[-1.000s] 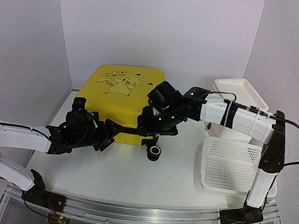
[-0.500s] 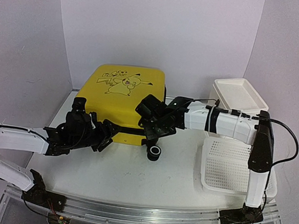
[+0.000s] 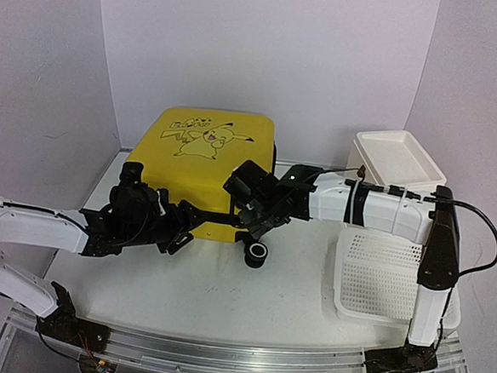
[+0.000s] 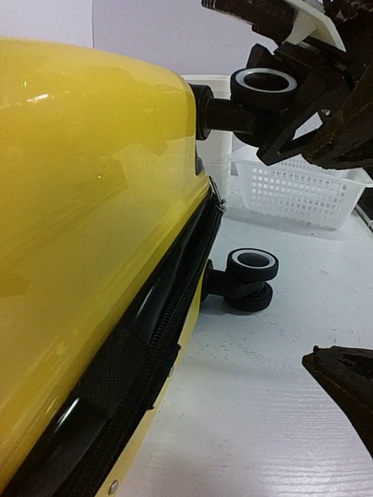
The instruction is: Open, take out, and arrange the luggage
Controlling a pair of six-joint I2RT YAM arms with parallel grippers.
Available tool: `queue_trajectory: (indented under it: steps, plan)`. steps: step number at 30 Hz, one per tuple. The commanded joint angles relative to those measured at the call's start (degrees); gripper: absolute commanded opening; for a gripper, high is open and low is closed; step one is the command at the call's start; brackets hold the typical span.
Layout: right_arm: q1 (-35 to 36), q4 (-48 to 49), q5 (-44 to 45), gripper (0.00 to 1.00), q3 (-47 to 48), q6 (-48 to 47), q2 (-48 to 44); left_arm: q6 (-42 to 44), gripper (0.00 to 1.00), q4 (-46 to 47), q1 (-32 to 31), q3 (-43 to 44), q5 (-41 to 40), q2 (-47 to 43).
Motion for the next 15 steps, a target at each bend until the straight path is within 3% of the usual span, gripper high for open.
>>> queue_trajectory:
  steps: [1, 6, 9, 11, 15]
  plan:
    - [-0.89, 5.91, -9.3, 0.17, -1.33, -8.83, -6.13, -2.65, 0.79, 3.59, -0.22, 4.43, 5.85, 3.74]
    - [-1.59, 6.11, -19.9, 0.07, -1.49, -10.1, -7.86, -9.0, 0.72, 11.09, -1.16, 5.95, 8.18, 9.5]
    - [-1.59, 7.9, -31.19, 0.04, -3.62, -10.36, -9.52, -10.93, 0.7, 11.5, -2.77, 8.1, 5.46, 12.17]
    - [-1.59, 9.53, -29.48, 0.04, -4.87, -10.99, -10.33, -12.65, 0.7, 11.49, -3.1, 8.48, 3.86, 13.95]
    - [-1.59, 8.02, -15.29, 0.04, -6.01, -16.61, -10.83, -11.33, 0.68, 11.24, -2.77, 8.04, -2.86, 15.27]
